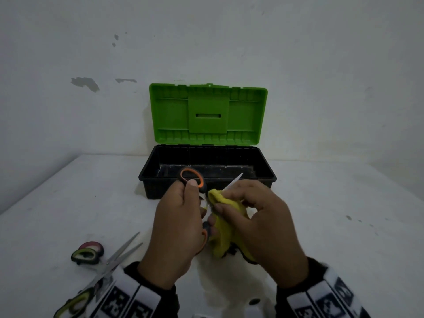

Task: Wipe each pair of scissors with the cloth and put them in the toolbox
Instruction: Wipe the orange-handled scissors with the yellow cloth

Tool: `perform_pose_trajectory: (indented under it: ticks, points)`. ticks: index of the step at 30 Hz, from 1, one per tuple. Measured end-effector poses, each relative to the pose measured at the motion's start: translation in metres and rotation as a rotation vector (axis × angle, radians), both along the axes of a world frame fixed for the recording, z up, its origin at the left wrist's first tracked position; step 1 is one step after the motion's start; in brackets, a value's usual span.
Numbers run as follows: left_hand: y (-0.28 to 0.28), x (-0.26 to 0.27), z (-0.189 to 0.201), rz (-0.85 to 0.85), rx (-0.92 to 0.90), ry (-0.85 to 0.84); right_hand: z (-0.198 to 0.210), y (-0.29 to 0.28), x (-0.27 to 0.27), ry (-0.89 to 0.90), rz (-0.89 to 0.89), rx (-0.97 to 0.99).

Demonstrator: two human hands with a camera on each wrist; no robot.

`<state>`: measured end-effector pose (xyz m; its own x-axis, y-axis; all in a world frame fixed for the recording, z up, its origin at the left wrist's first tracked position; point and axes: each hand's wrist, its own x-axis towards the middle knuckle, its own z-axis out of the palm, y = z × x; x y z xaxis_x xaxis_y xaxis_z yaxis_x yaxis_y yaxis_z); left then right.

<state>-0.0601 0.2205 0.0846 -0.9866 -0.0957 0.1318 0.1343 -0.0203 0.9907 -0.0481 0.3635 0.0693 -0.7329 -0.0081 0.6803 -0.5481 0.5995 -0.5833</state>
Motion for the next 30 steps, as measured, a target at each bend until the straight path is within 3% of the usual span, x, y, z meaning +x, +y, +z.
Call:
perform_pose_trajectory:
  ticks: [4, 11, 16, 20, 26, 30]
  points:
    - [-0.001, 0.001, -0.003, 0.019, 0.015, -0.004, -0.013, -0.011, 0.002, -0.036, -0.063, -0.064]
    - [-0.005, -0.001, -0.007, -0.018, 0.0, 0.0, -0.002, -0.007, -0.008, -0.069, -0.127, -0.244]
    - [-0.008, -0.004, -0.009, -0.052, 0.015, -0.008, 0.003, -0.02, 0.008, -0.151, 0.074, -0.317]
    - [-0.004, -0.004, -0.009, -0.078, 0.022, 0.022, 0.0, -0.01, -0.005, -0.039, -0.114, -0.302]
    - [-0.007, 0.001, -0.01, -0.062, -0.008, 0.021, 0.0, -0.009, -0.001, -0.085, -0.073, -0.283]
    - [-0.006, 0.001, -0.008, -0.082, -0.007, 0.012, 0.007, 0.004, -0.012, -0.061, -0.135, -0.346]
